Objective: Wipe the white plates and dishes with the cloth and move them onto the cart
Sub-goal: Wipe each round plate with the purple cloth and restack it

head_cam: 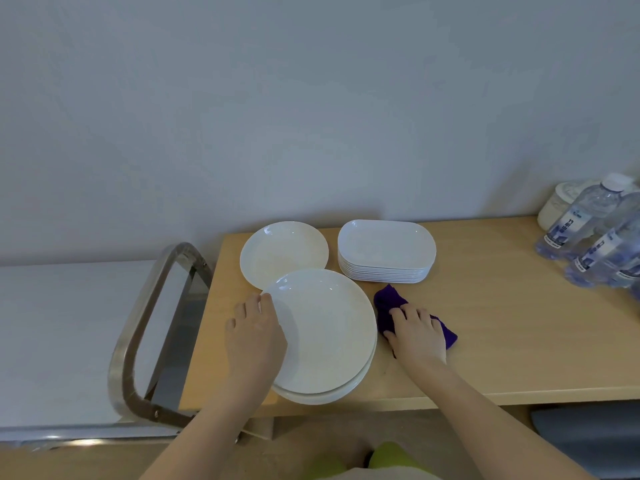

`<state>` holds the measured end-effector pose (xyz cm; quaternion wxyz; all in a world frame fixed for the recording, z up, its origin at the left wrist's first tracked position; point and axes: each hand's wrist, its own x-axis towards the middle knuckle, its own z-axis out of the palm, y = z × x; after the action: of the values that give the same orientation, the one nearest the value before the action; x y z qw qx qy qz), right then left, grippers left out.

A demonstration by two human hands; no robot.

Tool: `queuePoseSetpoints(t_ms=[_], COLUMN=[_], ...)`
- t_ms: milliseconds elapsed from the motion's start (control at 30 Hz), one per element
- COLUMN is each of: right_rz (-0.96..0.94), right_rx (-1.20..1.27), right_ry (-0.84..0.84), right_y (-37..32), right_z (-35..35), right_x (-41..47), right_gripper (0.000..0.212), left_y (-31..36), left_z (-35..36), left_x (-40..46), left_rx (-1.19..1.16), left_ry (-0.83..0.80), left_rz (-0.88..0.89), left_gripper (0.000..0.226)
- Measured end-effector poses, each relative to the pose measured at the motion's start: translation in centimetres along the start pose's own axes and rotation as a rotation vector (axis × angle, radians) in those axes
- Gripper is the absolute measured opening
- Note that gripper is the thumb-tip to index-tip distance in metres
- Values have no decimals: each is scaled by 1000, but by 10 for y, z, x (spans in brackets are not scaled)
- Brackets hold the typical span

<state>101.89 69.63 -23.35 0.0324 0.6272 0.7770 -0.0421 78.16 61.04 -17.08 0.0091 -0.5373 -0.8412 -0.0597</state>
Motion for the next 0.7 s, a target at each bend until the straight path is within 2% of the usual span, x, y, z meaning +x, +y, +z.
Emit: queuePoseSetpoints(t_ms=[67,167,267,433,600,700], right_rz=[23,122,184,144,0,-122], right_rx=[63,317,626,892,985,1018], right_ry=[48,166,332,516,476,344], right_y=[2,10,12,-10,-55,-89], right_z=[-8,-25,-51,-114,-158,-155], right_x=[2,-1,-2,-1,-10,-20], right_gripper=[25,23,18,7,7,6], left_y=[-5,-9,-12,-13,-14,-15], left_z=[2,1,1,1,0,0], left_x=[0,1,2,4,7,6], left_rx=[-71,-201,-205,-204,-256,-305], left_ry=[-21,-35,-35,-40,-46,-26], left_rz=[13,32,80,74,64,63], left_gripper=[46,46,45,45,46,45])
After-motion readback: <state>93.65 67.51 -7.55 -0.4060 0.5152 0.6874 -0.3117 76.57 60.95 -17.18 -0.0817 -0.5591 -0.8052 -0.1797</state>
